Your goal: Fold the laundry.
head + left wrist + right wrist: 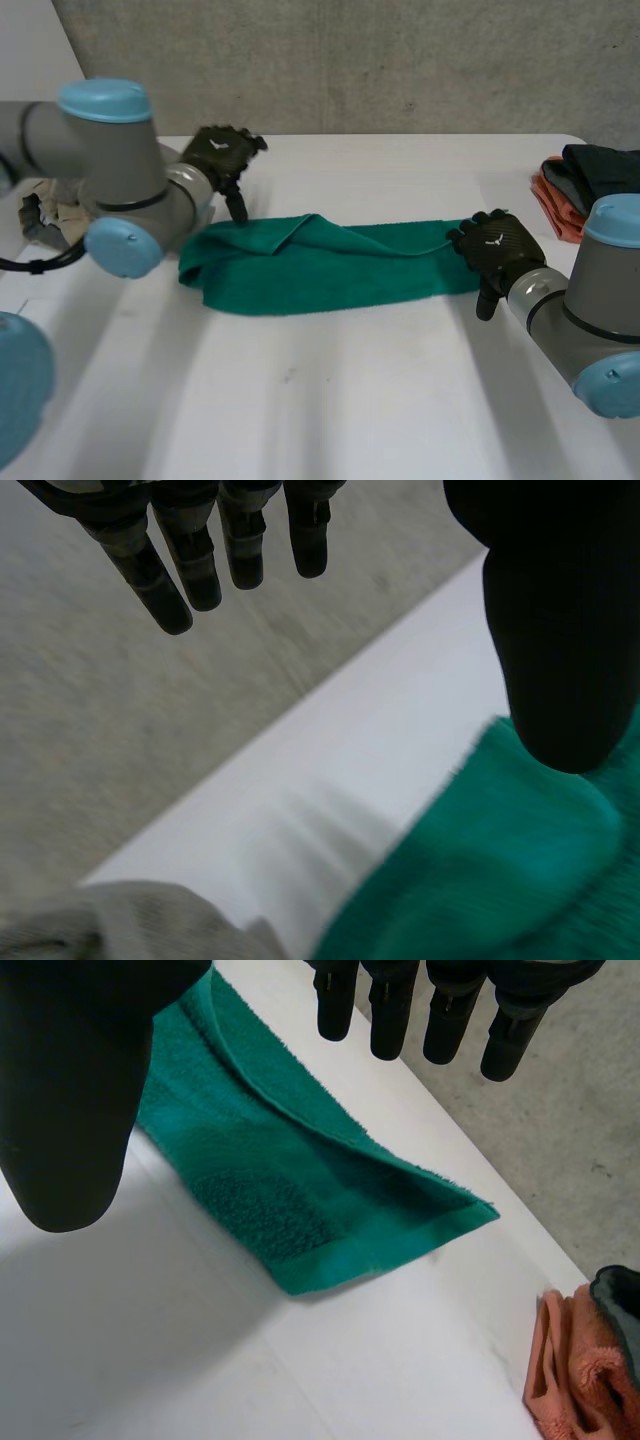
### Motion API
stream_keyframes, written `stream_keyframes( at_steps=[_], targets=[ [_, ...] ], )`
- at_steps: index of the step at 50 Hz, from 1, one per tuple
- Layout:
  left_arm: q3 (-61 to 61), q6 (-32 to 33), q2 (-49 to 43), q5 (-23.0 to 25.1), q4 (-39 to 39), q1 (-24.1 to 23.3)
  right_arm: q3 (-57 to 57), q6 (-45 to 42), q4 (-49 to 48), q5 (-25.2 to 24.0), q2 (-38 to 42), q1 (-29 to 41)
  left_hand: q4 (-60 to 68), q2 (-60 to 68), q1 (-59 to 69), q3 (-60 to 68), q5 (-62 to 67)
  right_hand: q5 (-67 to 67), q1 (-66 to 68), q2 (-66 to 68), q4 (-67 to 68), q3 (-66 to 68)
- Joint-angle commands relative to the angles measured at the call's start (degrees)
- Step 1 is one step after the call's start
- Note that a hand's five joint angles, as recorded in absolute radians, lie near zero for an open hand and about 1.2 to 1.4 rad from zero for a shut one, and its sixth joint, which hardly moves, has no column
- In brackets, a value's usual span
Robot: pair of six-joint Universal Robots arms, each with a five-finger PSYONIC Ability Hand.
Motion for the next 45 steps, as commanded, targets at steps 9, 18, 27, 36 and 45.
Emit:
stream_keyframes(
  at_steps=[9, 18, 27, 36, 45],
  targets=[
    [23.88, 7.95, -19.45, -4.1, -12.83, -1.82, 0.13, -0.41, -0.29, 0.14, 0.59, -1.21, 21.95, 21.66, 21.7, 21.5, 20.75, -2.75, -2.7, -1.93, -2.03, -1.84],
    [24.06, 9.88, -20.77, -2.25, -12.4, -1.82, -0.04, -0.67, -0.38, 0.14, 1.12, -2.18, 67.86, 67.57, 67.62, 67.41, 66.67, -2.75, -2.7, -1.93, -2.03, -1.84],
    [16.59, 9.36, -10.42, -3.13, -14.59, -2.09, -6.19, 0.47, 0.15, -1.0, 1.56, -4.11, 68.36, 68.07, 68.12, 67.91, 67.17, -2.75, -2.7, -1.93, -2.03, -1.84],
    [-8.33, 7.86, 16.54, 2.92, -10.74, -2.09, -27.33, 4.69, 14.0, -15.48, 10.5, -4.91, 68.36, 68.07, 68.12, 67.91, 67.17, -2.75, -2.7, -1.93, -2.03, -1.84],
    [-29.28, 9.45, 32.31, 7.94, 0.25, -0.68, -48.28, 6.63, 25.11, -21.48, 24.93, -2.89, 68.36, 68.07, 68.12, 67.91, 67.17, -2.75, -2.7, -1.93, -2.03, -1.84]
  ],
)
